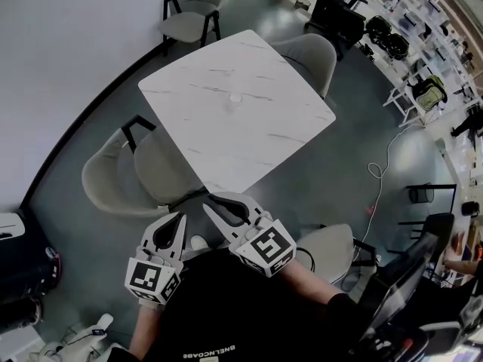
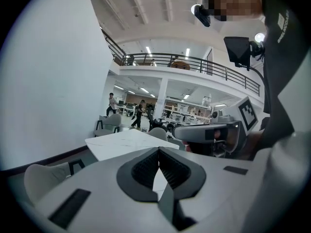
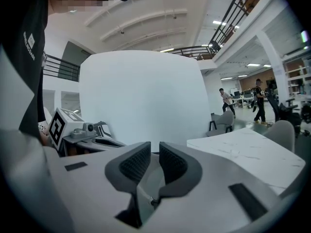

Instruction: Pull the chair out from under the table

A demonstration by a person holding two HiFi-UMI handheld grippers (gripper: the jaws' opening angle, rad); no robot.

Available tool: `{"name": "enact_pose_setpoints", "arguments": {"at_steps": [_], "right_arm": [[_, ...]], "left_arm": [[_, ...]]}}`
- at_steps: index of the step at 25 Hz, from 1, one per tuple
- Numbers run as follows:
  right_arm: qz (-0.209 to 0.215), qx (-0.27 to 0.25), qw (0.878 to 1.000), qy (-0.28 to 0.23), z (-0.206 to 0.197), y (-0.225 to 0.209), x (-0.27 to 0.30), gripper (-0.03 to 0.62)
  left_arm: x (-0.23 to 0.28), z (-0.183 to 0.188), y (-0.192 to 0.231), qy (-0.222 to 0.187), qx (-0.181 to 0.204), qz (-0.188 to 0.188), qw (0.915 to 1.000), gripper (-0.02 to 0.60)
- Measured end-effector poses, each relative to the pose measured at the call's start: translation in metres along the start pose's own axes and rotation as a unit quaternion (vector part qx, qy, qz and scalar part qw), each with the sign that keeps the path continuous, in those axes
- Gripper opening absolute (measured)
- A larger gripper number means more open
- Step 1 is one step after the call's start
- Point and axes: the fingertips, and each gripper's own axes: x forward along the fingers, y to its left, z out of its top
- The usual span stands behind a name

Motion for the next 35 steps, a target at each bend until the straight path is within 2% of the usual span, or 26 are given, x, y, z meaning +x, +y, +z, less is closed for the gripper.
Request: {"name": "enact_pose_setpoints", "arguments": {"at_steps": [10,17,22,27,31,35], "right_arm": [[0.035,0.015,0.999,0.021,-0.019,-0.012,0.013,0.060],[0.024,0.012,0.999,0.040,-0.019,-0.002,0.063,0.060],[0.002,0.008,0.999,0.045,-0.012,0.012,0.107,0.060],[-0.032,0.007,0.998,0.048,-0.007,0.021,0.138,0.060],[-0.051,0.007,0.997,0.061,-0.014,0.019,0.148,0.060],[-0.049,0.011,0.995,0.081,-0.024,0.011,0.154,0.061]], "left_arm": [[0.014,-0.007,0.007,0.013,-0.004,0.030,0.9995,0.005],[0.005,-0.010,0.058,0.014,-0.018,0.020,0.9995,0.005],[-0.008,-0.006,0.100,0.015,-0.014,-0.010,0.9997,0.005],[-0.012,-0.014,0.135,0.034,-0.006,-0.053,0.9980,0.005],[-0.006,-0.036,0.153,0.071,0.017,-0.086,0.9936,0.006],[0.013,-0.063,0.161,0.118,0.034,-0.114,0.9859,0.022]]}}
